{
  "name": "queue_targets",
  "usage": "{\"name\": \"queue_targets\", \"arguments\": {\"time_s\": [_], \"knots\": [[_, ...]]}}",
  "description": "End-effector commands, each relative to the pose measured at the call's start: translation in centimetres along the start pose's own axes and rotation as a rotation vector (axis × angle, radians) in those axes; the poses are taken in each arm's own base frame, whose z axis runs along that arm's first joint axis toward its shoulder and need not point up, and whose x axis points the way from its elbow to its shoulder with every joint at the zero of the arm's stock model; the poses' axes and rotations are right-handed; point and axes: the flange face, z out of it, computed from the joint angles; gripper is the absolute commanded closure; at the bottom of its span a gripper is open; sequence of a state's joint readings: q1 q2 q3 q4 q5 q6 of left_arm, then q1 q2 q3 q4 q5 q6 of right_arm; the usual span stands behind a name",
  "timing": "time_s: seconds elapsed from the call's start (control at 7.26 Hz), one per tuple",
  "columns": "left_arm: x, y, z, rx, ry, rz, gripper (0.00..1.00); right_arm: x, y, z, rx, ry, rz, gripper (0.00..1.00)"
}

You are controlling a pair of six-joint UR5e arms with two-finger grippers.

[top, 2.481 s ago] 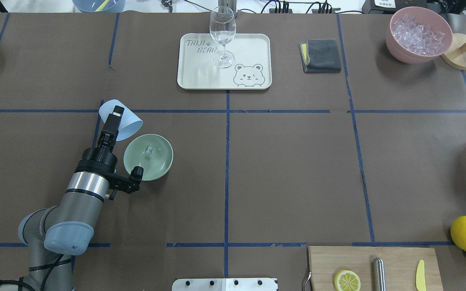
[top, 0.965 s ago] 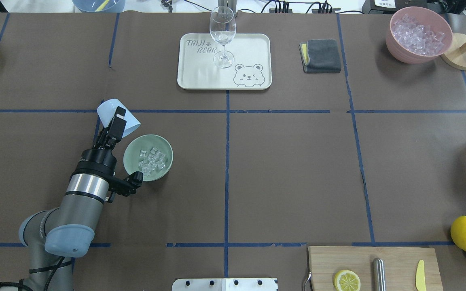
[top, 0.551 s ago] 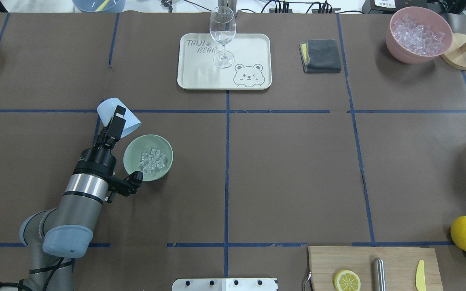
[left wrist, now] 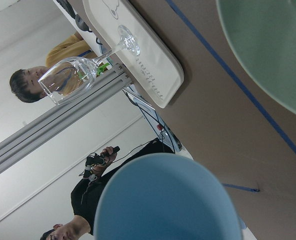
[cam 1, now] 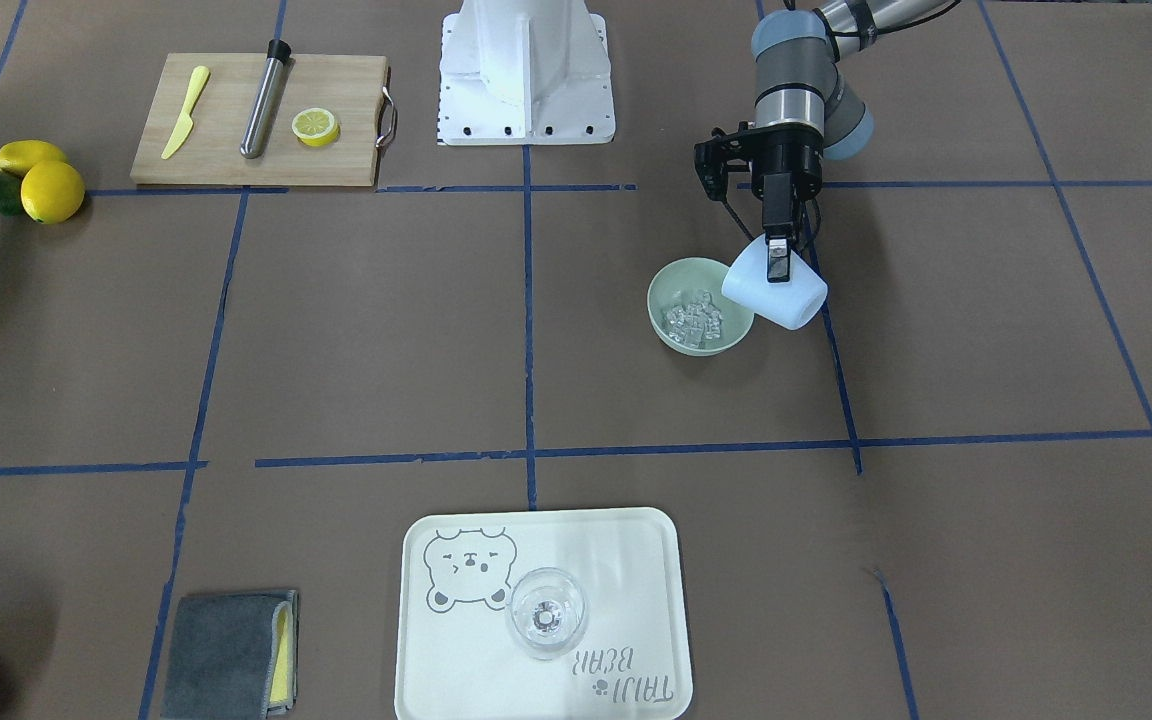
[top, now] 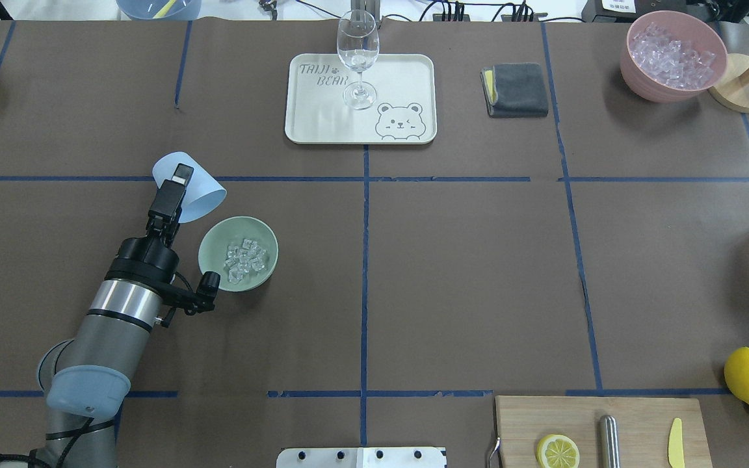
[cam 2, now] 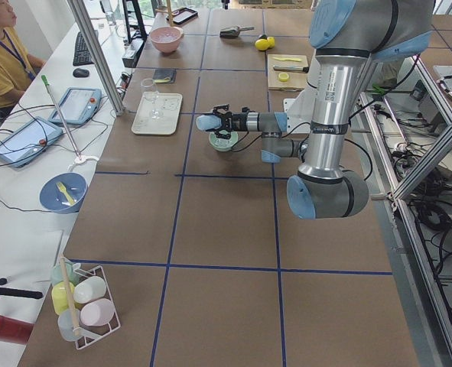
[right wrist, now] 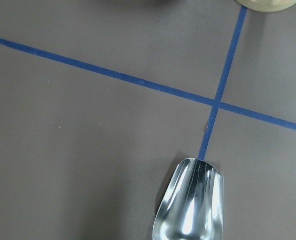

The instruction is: Pour ice into bowl

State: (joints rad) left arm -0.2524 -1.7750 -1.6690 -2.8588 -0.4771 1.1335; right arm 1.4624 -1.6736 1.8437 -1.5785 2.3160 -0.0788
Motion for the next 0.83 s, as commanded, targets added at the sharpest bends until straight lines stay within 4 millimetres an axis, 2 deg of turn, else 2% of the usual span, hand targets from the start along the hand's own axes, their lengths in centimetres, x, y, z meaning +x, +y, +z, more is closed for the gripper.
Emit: {"name": "queue_targets", "arguments": {"time_s": [0.0, 0.28, 0.55, 0.69], "knots": [[0.4, -0.4, 0.0, 0.054, 0.037, -0.359, 1.0, 0.0, -0.1, -0.1, 0.002, 0.002, 0.0, 0.0], [0.4, -0.9, -0.1, 0.091, 0.088, -0.776, 1.0, 0.2, 0.1, -0.2, 0.005, 0.001, 0.004, 0.0], [-0.8, -1.2, -0.3, 0.096, 0.105, -1.311, 1.0, 0.3, 0.1, -0.3, 0.007, 0.002, 0.002, 0.0], [-1.3, -0.7, -0.7, 0.118, 0.094, -1.495, 1.0, 0.2, 0.0, -0.4, 0.009, 0.002, -0.002, 0.0]]}}
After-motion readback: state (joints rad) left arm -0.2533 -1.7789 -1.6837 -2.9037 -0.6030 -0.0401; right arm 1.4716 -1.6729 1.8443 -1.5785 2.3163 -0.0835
